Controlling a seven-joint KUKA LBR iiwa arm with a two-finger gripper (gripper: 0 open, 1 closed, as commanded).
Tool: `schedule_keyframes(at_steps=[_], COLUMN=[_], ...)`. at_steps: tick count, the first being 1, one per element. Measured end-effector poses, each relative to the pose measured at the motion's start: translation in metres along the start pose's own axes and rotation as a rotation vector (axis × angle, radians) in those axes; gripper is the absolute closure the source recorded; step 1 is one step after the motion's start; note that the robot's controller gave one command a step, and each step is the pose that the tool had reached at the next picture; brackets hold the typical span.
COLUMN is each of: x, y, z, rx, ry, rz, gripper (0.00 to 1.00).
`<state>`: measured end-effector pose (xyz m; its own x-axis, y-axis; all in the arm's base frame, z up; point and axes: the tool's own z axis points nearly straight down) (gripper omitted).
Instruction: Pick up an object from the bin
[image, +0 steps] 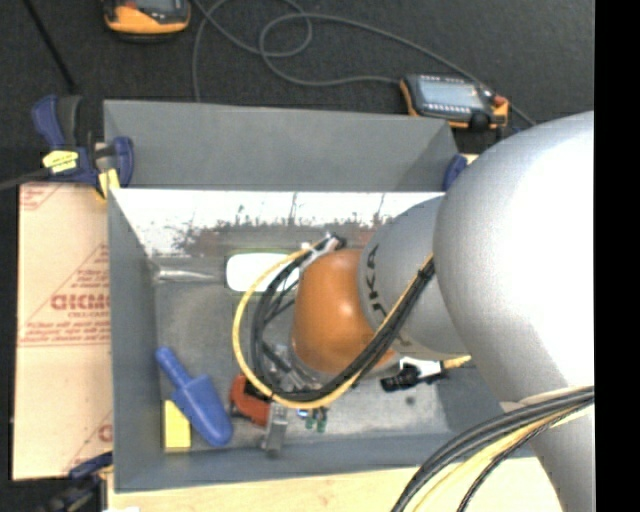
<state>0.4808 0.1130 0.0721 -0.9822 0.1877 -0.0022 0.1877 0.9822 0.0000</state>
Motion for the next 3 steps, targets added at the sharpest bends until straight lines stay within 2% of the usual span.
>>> schedule_keyframes(at_steps=[1, 2, 3], x=[0.002, 0.002, 0.001], y=[0.013, 0.023, 0.055], z=[0.001, -0.013, 0.001], rx=[-0.002, -0.001, -0.002], ry=[-0.004, 0.002, -0.001], rz=[-0.015, -0.008, -0.005], gripper=[0.0, 0.0, 0.0])
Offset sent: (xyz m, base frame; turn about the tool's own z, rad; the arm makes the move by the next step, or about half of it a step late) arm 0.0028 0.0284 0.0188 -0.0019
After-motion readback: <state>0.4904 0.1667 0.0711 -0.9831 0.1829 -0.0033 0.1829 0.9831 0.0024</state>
